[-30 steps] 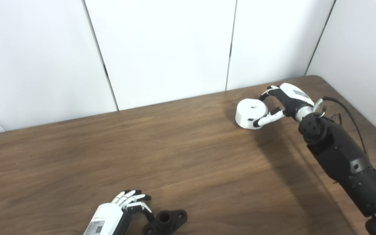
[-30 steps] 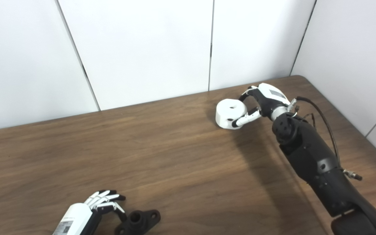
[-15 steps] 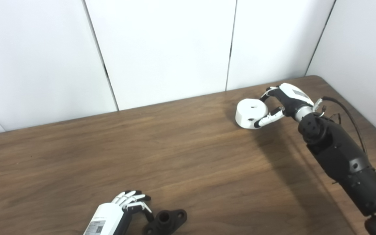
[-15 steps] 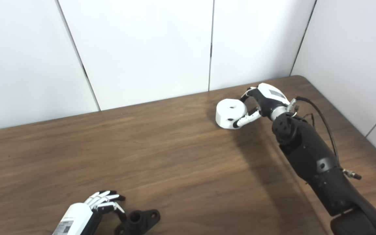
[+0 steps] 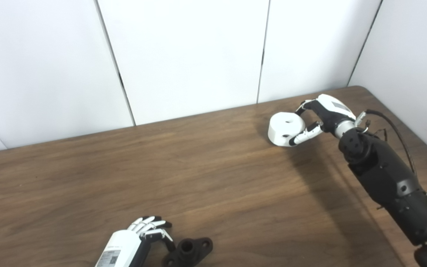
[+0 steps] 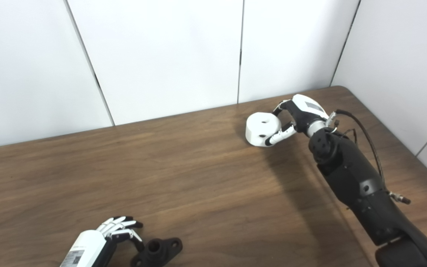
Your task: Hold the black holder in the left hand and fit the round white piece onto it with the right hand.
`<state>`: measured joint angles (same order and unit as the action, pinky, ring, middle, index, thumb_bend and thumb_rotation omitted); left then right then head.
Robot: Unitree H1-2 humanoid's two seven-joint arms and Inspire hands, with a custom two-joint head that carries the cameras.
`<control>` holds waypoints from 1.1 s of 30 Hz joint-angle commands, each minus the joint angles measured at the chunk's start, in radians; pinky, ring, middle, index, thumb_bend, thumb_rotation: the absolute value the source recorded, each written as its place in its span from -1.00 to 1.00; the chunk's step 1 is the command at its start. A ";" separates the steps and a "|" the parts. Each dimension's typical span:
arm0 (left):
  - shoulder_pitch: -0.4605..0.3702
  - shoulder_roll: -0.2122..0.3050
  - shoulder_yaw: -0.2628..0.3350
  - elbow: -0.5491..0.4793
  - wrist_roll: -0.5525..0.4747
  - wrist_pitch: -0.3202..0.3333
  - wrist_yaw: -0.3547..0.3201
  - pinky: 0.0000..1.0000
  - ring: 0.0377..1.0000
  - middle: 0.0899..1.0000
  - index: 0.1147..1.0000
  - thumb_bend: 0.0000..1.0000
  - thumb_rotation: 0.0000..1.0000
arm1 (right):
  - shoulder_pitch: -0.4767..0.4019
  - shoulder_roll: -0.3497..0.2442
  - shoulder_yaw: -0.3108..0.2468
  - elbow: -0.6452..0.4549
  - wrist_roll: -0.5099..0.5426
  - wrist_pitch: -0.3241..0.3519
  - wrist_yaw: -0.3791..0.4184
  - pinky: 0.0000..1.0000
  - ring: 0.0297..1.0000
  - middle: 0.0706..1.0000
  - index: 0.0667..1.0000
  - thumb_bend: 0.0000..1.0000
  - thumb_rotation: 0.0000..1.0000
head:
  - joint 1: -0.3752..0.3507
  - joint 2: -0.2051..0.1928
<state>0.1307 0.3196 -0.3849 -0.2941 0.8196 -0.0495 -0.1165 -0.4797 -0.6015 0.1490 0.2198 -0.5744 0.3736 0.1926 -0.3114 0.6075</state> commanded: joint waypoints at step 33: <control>0.040 0.023 -0.008 0.041 0.019 0.043 -0.074 0.78 0.74 0.54 -0.15 0.04 -0.91 | -0.049 0.005 -0.041 -0.024 0.025 -0.069 -0.085 0.68 0.84 0.64 -0.11 0.05 -0.72 | 0.009 0.008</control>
<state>0.1315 0.3186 -0.3846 -0.2934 0.8190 -0.0497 -0.1174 -0.4797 -0.5763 0.1309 0.2149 -0.5482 0.3431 0.1450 -0.3022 0.6151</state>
